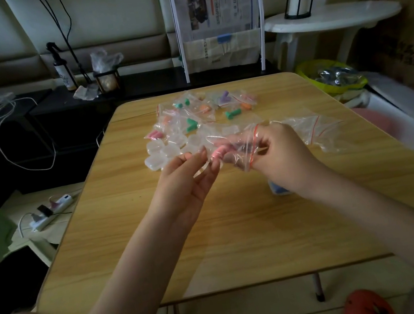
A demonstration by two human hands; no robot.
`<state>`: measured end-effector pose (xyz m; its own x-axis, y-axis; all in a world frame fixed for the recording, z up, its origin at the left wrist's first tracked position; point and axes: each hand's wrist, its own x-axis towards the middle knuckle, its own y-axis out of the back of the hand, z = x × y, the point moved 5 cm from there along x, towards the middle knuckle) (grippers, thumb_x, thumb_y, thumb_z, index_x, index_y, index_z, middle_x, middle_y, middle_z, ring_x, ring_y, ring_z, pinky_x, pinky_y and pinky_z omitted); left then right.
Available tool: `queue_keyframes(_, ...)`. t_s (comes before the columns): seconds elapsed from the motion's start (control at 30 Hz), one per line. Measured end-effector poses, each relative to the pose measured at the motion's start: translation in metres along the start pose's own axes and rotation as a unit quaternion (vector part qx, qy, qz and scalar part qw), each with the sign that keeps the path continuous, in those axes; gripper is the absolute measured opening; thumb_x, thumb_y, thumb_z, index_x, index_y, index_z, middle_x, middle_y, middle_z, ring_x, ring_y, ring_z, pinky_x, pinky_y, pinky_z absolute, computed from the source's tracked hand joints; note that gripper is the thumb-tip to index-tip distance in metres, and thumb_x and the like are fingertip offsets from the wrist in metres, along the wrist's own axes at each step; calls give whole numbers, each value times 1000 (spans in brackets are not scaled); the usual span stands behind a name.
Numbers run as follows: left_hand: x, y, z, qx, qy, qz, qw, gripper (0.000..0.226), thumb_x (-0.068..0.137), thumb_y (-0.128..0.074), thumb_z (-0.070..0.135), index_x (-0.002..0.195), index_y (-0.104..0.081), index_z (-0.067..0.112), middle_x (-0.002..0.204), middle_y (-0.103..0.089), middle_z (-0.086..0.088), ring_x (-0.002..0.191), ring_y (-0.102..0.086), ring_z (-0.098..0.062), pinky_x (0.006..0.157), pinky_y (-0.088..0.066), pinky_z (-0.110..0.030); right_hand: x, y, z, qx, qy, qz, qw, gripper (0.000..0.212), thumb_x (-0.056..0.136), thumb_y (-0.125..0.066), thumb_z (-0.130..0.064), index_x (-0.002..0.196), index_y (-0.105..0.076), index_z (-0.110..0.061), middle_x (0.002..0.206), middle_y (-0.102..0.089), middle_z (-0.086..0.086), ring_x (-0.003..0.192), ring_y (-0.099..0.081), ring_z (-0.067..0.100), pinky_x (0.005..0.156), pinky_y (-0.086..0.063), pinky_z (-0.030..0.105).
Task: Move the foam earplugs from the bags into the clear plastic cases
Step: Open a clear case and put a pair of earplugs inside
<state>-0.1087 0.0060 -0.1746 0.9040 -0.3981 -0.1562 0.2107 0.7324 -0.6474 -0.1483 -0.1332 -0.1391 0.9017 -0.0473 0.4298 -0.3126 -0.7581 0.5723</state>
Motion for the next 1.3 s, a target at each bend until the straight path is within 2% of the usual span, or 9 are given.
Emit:
queue_keyframes(0.1, 0, -1, -2, -21, 12, 14, 1000, 14, 91, -53, -2, 103, -50, 4, 84, -60, -12, 59, -67, -13, 59, -56, -19, -1, 3, -6, -62, 80, 23, 995, 16, 80, -76, -11, 96, -75, -11, 84, -71, 4, 77, -65, 16, 72, -50, 25)
queue_keyframes(0.23, 2, 2, -1, -24, 6, 31, 999, 14, 91, -54, -1, 99, -48, 8, 83, -56, -11, 63, -65, -17, 57, -56, -23, -5, 3, -10, -172, 163, 32, 971, 12, 81, -68, 3, 75, -61, -4, 77, -53, -5, 64, -48, 3, 66, -43, 13)
queue_keyframes(0.33, 3, 5, 2, -18, -26, 55, 998, 15, 91, -53, -3, 87, -46, 10, 77, -57, -10, 66, -62, -18, 59, -57, -25, -5, 2, -9, -92, 145, 25, 985, 7, 86, -62, 3, 81, -64, 1, 92, -60, -3, 79, -60, 0, 65, -52, 19)
queue_keyframes(0.5, 6, 24, 6, -41, -40, 133, 990, 12, 93, -50, -5, 105, -50, -5, 92, -58, -17, 70, -66, -18, 55, -55, -20, -3, 7, -12, 82, 77, 64, 992, 11, 88, -61, -8, 96, -68, -5, 106, -64, -1, 85, -67, 2, 59, -56, 18)
queue_keyframes(0.7, 11, 24, 4, -229, 80, 110, 964, 19, 90, -57, -2, 108, -54, -8, 85, -59, -16, 69, -65, -17, 57, -58, -27, -4, 10, -9, 38, 59, 86, 994, 11, 82, -68, -18, 92, -71, -14, 92, -62, -5, 81, -61, 5, 66, -51, 13)
queue_keyframes(0.83, 5, 5, -12, -198, 141, 69, 968, 16, 97, -47, 10, 93, -54, -4, 88, -59, -19, 78, -63, -23, 52, -58, -33, -11, -10, -26, -30, 158, 59, 985, 14, 79, -74, -9, 92, -73, -12, 89, -61, -5, 83, -57, 4, 74, -48, 13)
queue_keyframes(1.0, -3, -10, -11, -204, 158, 20, 966, 14, 103, -34, 15, 103, -46, 8, 68, -64, -18, 44, -62, -23, 40, -46, -20, -14, -21, -32, -68, 187, 20, 980, 33, 80, -69, -2, 111, -70, -11, 101, -67, 0, 94, -56, 2, 89, -43, 11)
queue_keyframes(1.13, -1, -4, -12, -228, 156, 69, 959, 24, 99, -41, 6, 76, -47, 4, 64, -51, -11, 49, -57, -18, 55, -58, -37, -11, -9, -31, -56, 182, 58, 980, 37, 83, -64, 8, 113, -69, -12, 104, -69, 1, 94, -61, 5, 85, -51, 23)
queue_keyframes(1.3, 3, 4, -15, -60, 80, 139, 985, 23, 95, -48, 4, 72, -46, 6, 50, -36, -1, 41, -33, -6, 39, -41, -15, -4, 5, -31, -110, 162, 60, 979, 76, 82, -67, 4, 144, -37, -28, 142, -37, 3, 87, -57, 7, 75, -53, 20)
